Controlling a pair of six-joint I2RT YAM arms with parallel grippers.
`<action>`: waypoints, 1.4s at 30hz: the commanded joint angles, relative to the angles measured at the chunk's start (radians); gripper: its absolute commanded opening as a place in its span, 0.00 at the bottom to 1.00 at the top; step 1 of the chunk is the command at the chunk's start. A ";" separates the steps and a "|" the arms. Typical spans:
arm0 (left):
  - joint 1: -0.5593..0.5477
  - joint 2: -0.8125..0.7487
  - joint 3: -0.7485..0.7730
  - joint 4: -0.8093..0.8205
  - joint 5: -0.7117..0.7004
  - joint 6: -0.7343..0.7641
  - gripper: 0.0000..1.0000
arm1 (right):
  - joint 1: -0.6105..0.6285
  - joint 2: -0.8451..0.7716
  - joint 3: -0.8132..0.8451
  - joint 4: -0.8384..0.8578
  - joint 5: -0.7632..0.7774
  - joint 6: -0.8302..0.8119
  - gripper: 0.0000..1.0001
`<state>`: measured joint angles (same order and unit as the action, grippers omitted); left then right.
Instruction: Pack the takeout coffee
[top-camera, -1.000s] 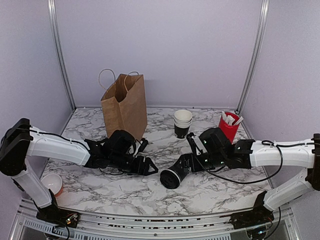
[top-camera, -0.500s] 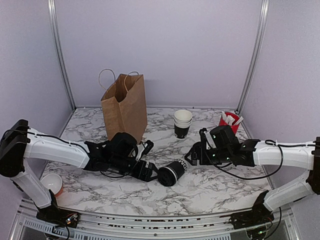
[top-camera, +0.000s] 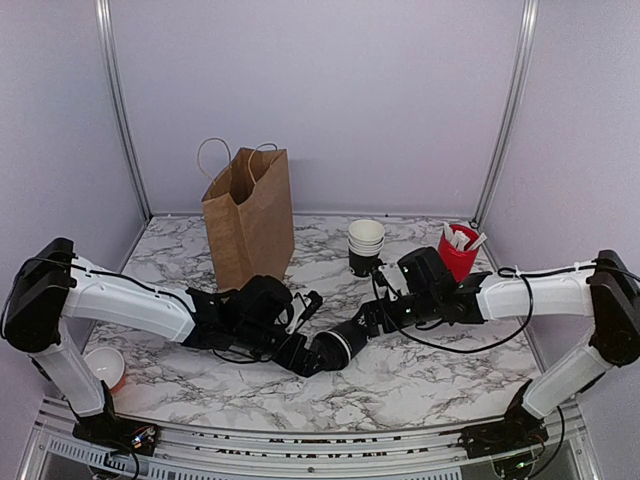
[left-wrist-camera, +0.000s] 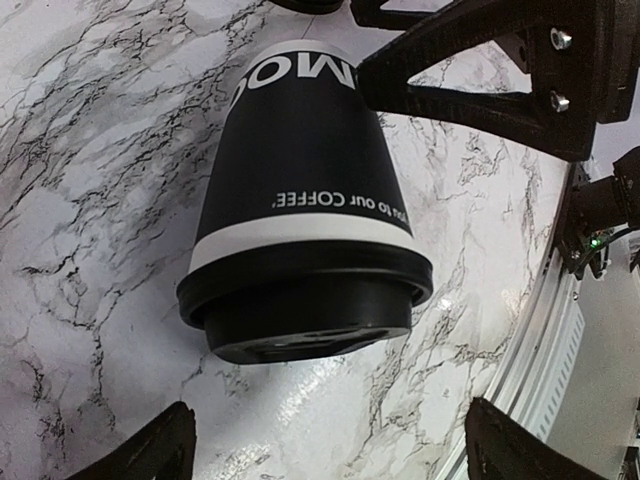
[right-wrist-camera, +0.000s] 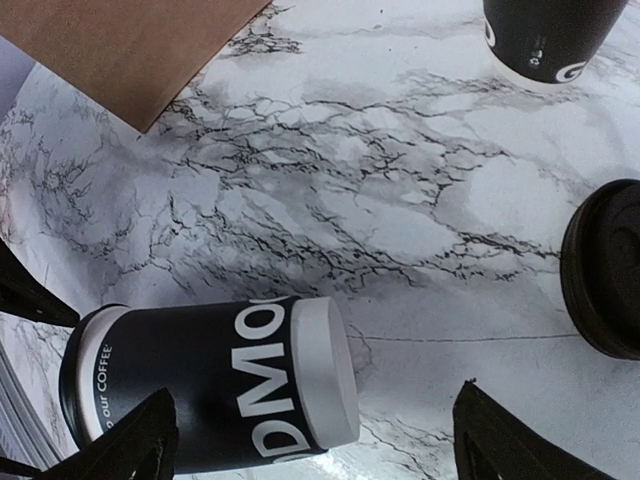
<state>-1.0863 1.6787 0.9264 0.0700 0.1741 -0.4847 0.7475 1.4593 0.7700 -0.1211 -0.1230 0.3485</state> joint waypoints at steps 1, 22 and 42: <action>-0.020 0.044 0.054 -0.047 -0.069 0.041 0.98 | -0.005 0.056 0.057 0.061 -0.043 0.022 0.93; 0.005 0.103 0.122 -0.101 -0.208 0.072 0.99 | 0.184 0.014 -0.034 0.172 -0.073 0.440 0.92; 0.120 0.043 0.074 -0.097 -0.157 0.076 0.98 | 0.190 -0.022 -0.026 0.011 0.032 0.353 0.93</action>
<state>-0.9707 1.7546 1.0149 -0.0647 -0.0002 -0.4042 0.9222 1.4593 0.7074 -0.0292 -0.1436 0.7597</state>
